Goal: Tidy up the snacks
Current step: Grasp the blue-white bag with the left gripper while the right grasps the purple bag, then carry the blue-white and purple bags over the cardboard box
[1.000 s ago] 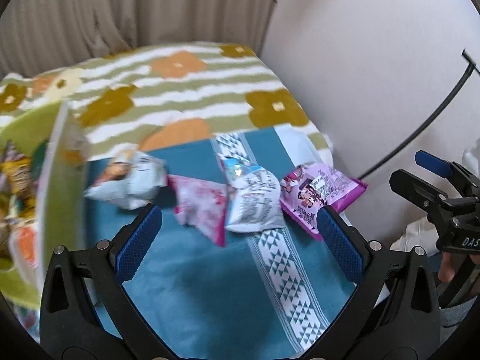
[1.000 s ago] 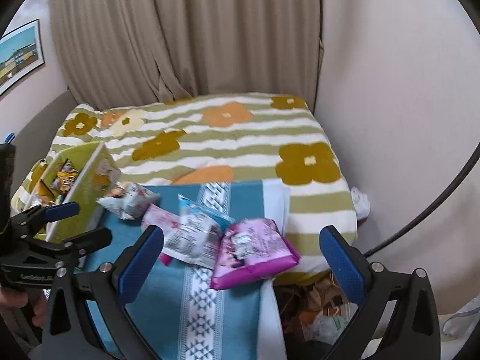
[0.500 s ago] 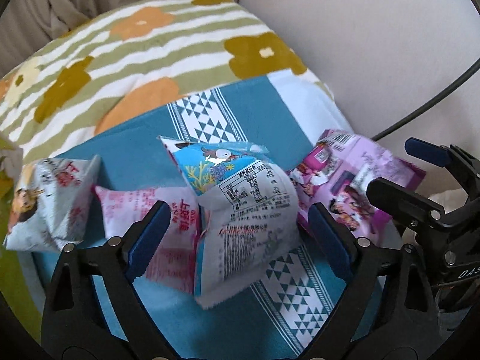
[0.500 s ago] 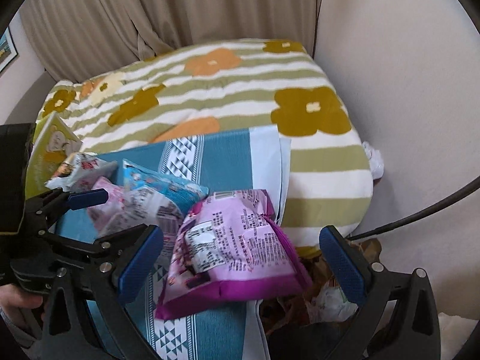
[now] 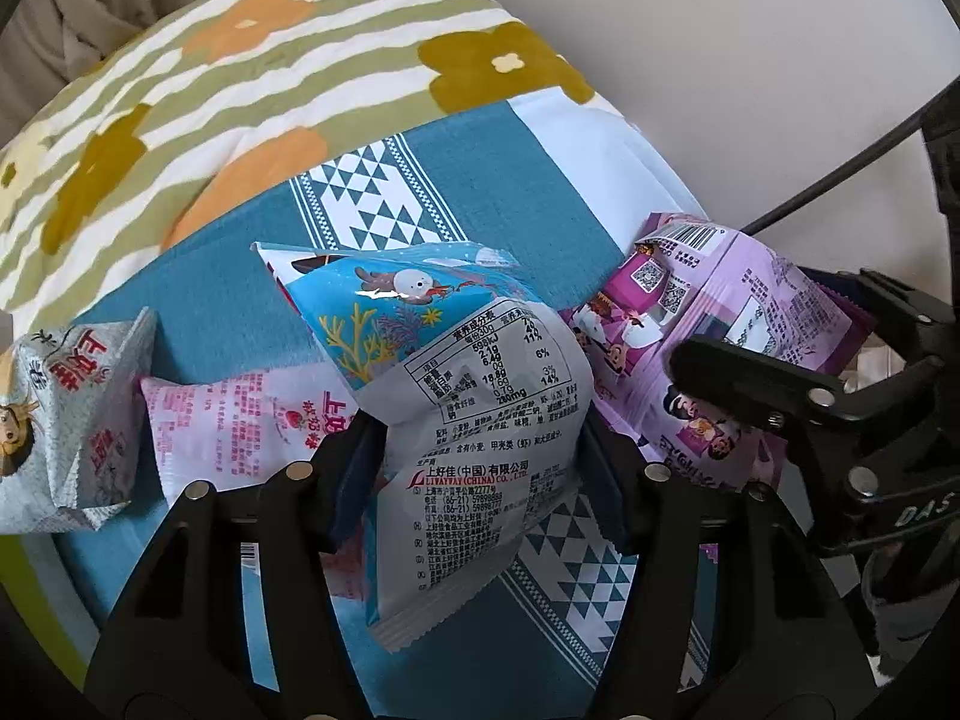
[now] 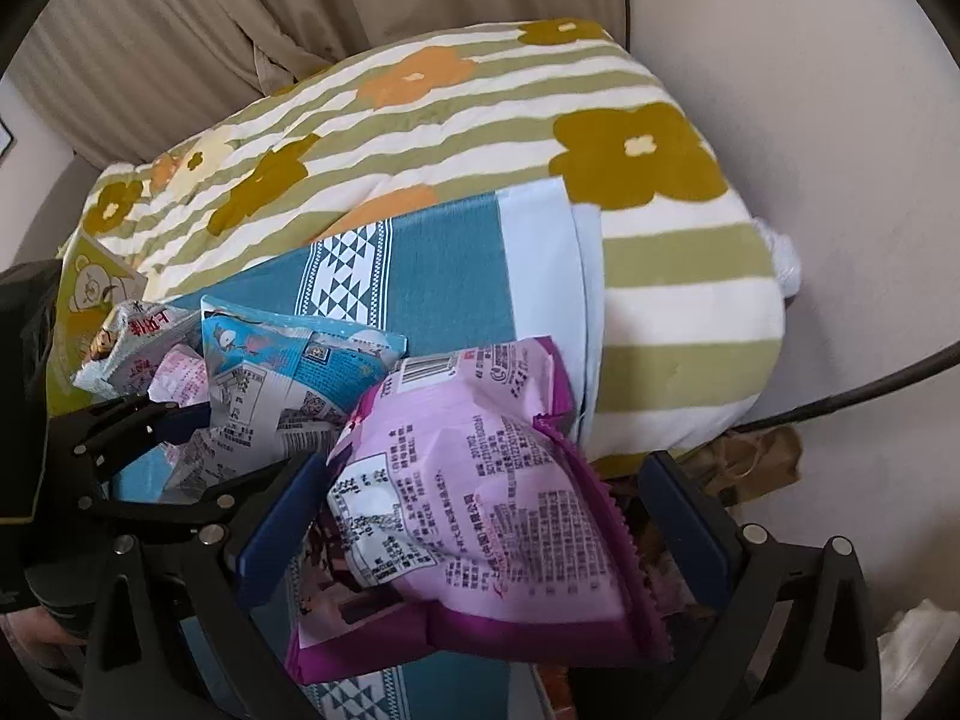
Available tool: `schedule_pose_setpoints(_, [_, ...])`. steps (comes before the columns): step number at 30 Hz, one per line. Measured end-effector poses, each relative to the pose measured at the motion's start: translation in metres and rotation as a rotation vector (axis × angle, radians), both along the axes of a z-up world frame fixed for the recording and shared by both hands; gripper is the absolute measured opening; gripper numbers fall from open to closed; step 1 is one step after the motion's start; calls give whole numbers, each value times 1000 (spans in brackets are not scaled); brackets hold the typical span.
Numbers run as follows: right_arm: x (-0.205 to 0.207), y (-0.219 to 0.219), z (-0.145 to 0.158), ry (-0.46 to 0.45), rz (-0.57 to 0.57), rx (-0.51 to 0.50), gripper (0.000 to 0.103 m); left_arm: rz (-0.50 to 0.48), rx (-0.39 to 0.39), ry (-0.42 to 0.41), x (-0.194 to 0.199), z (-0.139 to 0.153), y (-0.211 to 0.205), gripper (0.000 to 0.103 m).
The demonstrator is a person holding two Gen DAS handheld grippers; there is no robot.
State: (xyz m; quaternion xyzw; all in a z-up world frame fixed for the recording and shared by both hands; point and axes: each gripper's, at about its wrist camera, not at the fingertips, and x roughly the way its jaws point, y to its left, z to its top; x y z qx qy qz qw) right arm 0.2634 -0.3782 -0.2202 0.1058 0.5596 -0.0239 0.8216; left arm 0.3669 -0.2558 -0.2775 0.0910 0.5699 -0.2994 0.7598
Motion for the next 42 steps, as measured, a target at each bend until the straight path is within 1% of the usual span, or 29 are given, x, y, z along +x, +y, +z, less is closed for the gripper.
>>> schedule_pose_setpoints(3, [2, 1, -3, 5, -4, 23, 103, -4, 5, -9, 0, 3, -1, 57])
schedule_pose_setpoints(6, [1, 4, -2, -4, -2, 23, 103, -9, 10, -20, -2, 5, -2, 57])
schedule_pose_setpoints(9, [-1, 7, -1, -15, 0, 21, 94, -10, 11, -26, -4, 6, -2, 57])
schedule_pose_setpoints(10, [-2, 7, 0, -22, 0, 22, 88, -10, 11, -28, -5, 7, -2, 57])
schedule_pose_setpoints(11, [-2, 7, 0, -25, 2, 25, 84, -10, 12, -30, -6, 7, -2, 57])
schedule_pose_setpoints(14, [-6, 7, 1, -30, 9, 30, 68, -8, 9, -34, -9, 9, -1, 57])
schedule_pose_setpoints(19, [-13, 10, 5, -52, 0, 20, 62, -11, 5, -55, -18, 18, 0, 57])
schedule_pose_setpoints(25, [-22, 13, 19, -96, 2, 17, 59, -1, 1, -94, -32, 34, 7, 57])
schedule_pose_setpoints(29, [-30, 17, 35, -139, 10, 11, 58, 20, -13, -123, -43, 51, 16, 57])
schedule_pose_setpoints(33, [-40, 25, 59, -199, 30, 2, 58, 50, -31, -167, -56, 77, 32, 57])
schedule_pose_setpoints(36, [-47, 34, 81, -245, 61, -14, 58, 90, -56, -204, -66, 102, 51, 57])
schedule_pose_setpoints(42, [-53, 67, 124, -336, 160, -18, 58, 203, -67, -288, -81, 152, 107, 57])
